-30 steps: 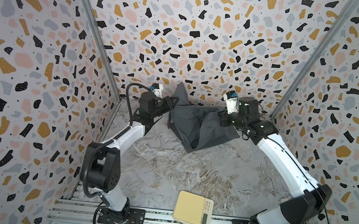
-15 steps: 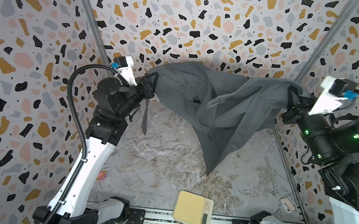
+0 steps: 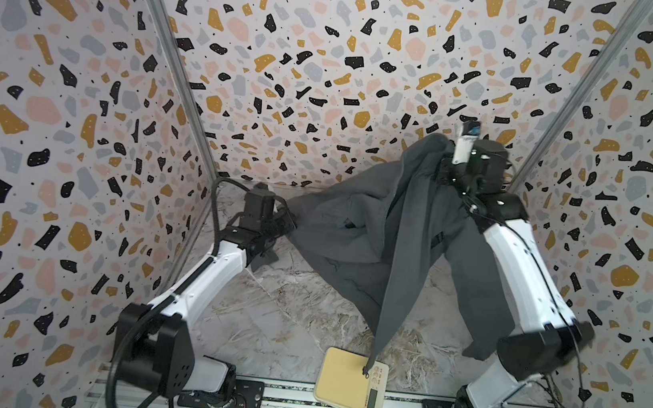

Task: Zip up the jacket
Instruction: 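Lay the hoodie flat on the table with both grippers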

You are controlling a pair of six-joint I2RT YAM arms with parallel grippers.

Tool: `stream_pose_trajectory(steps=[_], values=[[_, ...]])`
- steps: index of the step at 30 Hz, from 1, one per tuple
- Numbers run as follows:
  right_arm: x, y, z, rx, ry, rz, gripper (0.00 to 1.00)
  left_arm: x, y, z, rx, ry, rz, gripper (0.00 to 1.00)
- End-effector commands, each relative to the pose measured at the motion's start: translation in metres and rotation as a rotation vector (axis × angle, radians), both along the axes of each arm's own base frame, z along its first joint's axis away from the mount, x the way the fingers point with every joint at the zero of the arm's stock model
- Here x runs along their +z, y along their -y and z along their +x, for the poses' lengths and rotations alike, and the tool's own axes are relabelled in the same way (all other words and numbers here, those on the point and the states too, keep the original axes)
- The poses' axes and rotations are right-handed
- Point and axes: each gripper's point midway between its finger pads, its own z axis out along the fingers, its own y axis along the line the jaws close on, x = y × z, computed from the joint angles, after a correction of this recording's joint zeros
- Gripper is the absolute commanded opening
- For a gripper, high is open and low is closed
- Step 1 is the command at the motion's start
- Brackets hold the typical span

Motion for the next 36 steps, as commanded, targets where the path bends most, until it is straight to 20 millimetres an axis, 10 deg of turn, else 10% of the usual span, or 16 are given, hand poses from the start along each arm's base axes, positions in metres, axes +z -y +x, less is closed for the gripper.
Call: stream_pose_trajectory(steps=[1, 3, 8, 16, 23, 30, 36], values=[[-0.049, -0.006, 0.032, -0.016, -0.101, 0.058, 0.15, 0.002, 0.006, 0.015, -0.042, 0.062, 0.006, 0.58], [-0.064, -0.016, 0.045, 0.001, -0.157, 0.066, 0.44, -0.01, 0.007, 0.02, -0.083, 0.028, 0.064, 0.66], [-0.068, -0.023, 0.037, -0.001, -0.206, 0.065, 0.65, 0.005, -0.001, 0.031, -0.126, 0.052, 0.193, 0.77], [-0.09, -0.07, -0.05, 0.132, -0.27, 0.17, 0.7, 0.019, -0.006, 0.012, -0.161, 0.14, 0.249, 0.82], [-0.153, -0.099, -0.104, 0.217, -0.39, 0.321, 0.64, -0.022, 0.002, -0.024, -0.16, 0.037, 0.172, 0.79], [-0.233, -0.104, -0.076, 0.186, -0.507, 0.263, 0.6, -0.058, 0.057, -0.027, -0.127, -0.009, -0.071, 0.77], [-0.23, -0.125, -0.017, 0.259, -0.456, 0.243, 0.57, -0.072, 0.07, -0.01, -0.094, -0.037, -0.065, 0.77]])
